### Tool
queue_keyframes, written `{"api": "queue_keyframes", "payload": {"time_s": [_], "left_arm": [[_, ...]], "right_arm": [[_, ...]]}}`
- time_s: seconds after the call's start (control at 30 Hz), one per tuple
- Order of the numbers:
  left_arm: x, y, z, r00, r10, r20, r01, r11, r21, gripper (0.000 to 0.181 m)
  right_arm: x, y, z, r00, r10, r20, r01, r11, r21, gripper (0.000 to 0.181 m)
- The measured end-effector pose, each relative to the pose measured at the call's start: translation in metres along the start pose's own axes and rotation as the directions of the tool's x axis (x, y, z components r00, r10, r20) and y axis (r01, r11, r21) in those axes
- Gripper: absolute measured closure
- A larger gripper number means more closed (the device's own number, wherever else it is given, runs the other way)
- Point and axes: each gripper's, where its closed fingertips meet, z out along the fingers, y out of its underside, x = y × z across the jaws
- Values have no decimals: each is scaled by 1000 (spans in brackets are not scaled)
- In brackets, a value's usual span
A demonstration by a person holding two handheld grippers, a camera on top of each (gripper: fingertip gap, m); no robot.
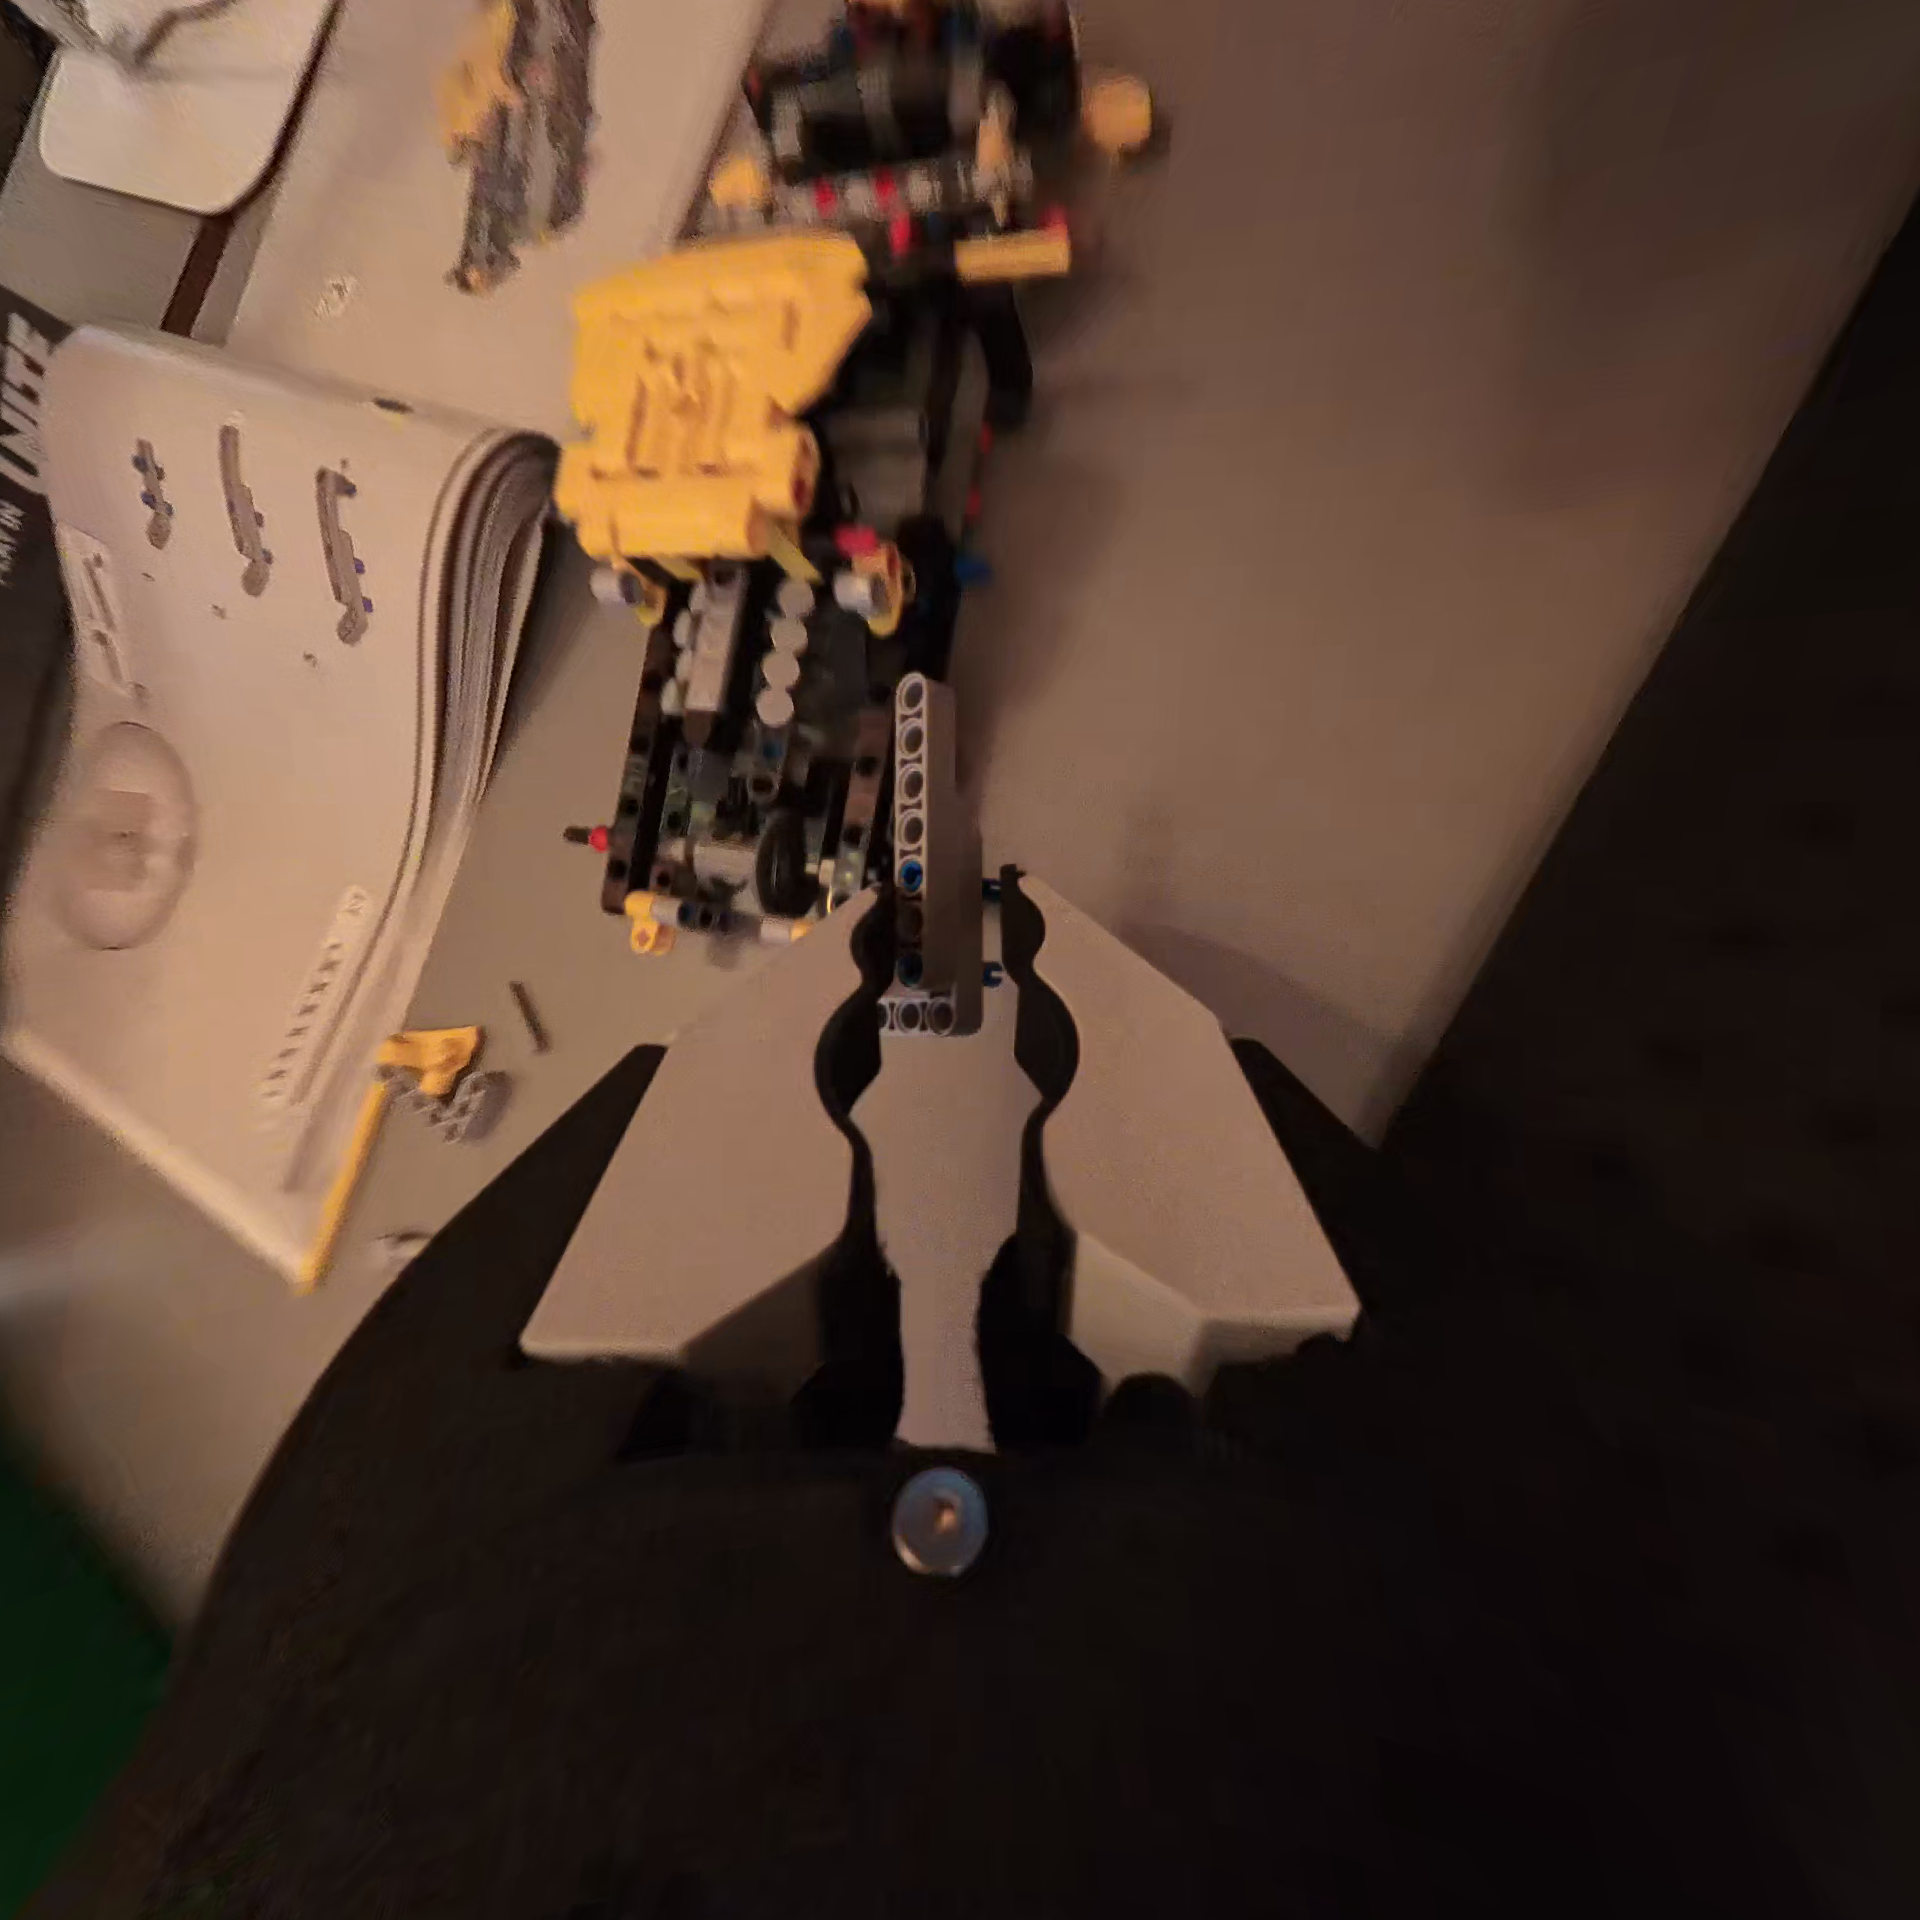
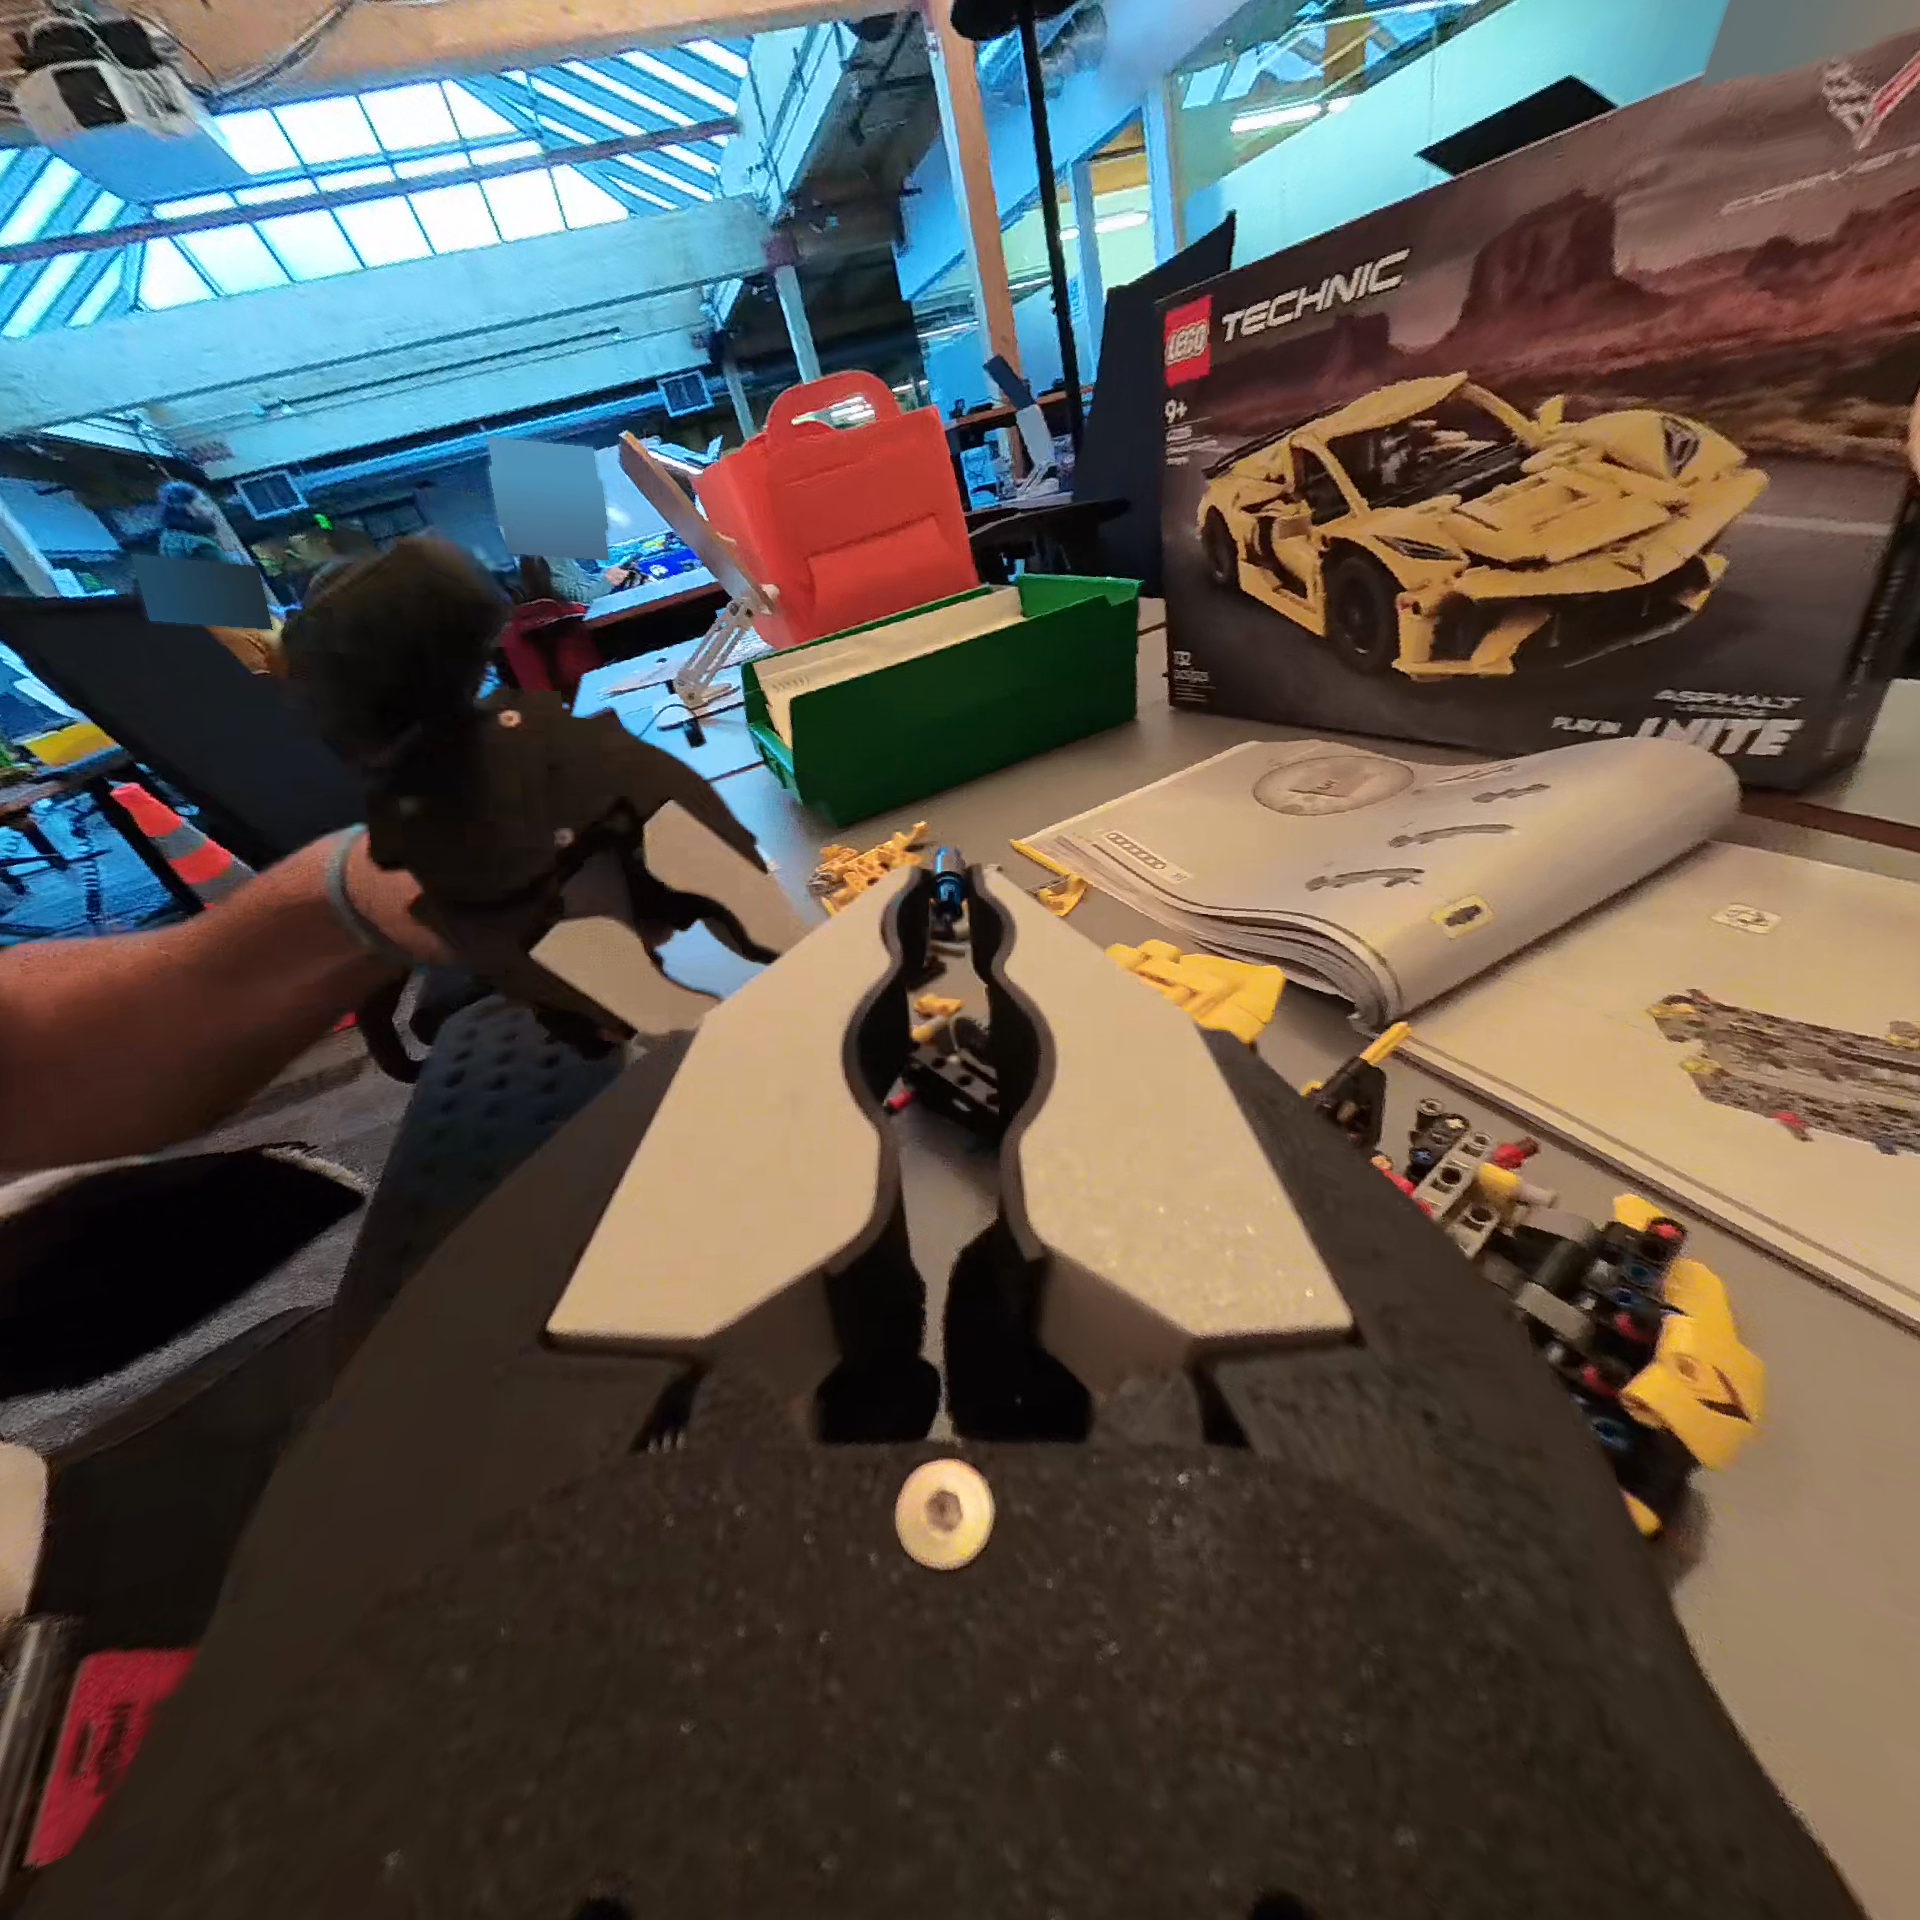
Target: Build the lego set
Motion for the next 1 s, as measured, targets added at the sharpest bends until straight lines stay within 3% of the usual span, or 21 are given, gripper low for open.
{"api": "queue_keyframes", "payload": {"time_s": [0.1, 0.17, 0.37, 0.47, 0.63, 0.7, 0.93, 1.0], "left_arm": [[20, 19, 4, 990, 124, -63, -131, 984, -120, 162], [34, 25, 9, 982, 136, -134, -154, 979, -133, 162], [58, 23, 13, 948, 17, -319, -59, 991, -122, 161], [63, 22, 12, 930, -26, -368, -22, 992, -126, 150], [64, 9, -1, 833, -182, -522, 128, 982, -138, 146], [56, 6, -2, 804, -234, -546, 161, 970, -180, 146], [64, 4, 1, 695, -331, -638, 59, 911, -408, 152], [61, 8, 6, 711, -325, -624, 8, 890, -455, 158]], "right_arm": [[4, 5, -2, 1000, -8, -17, 8, 1000, -20, 175], [2, 10, -1, 1000, -23, -20, 22, 999, -44, 175], [-2, 16, 0, 1000, -29, -7, 28, 997, -70, 175], [-2, 16, -1, 1000, -8, 4, 8, 998, -67, 176], [-3, 15, -2, 999, 39, 32, -37, 998, -59, 176], [-3, 15, -2, 998, 54, 39, -51, 997, -59, 176], [-7, 19, 0, 994, 82, 74, -77, 994, -80, 175], [-9, 19, 0, 993, 82, 81, -75, 994, -83, 175]]}}
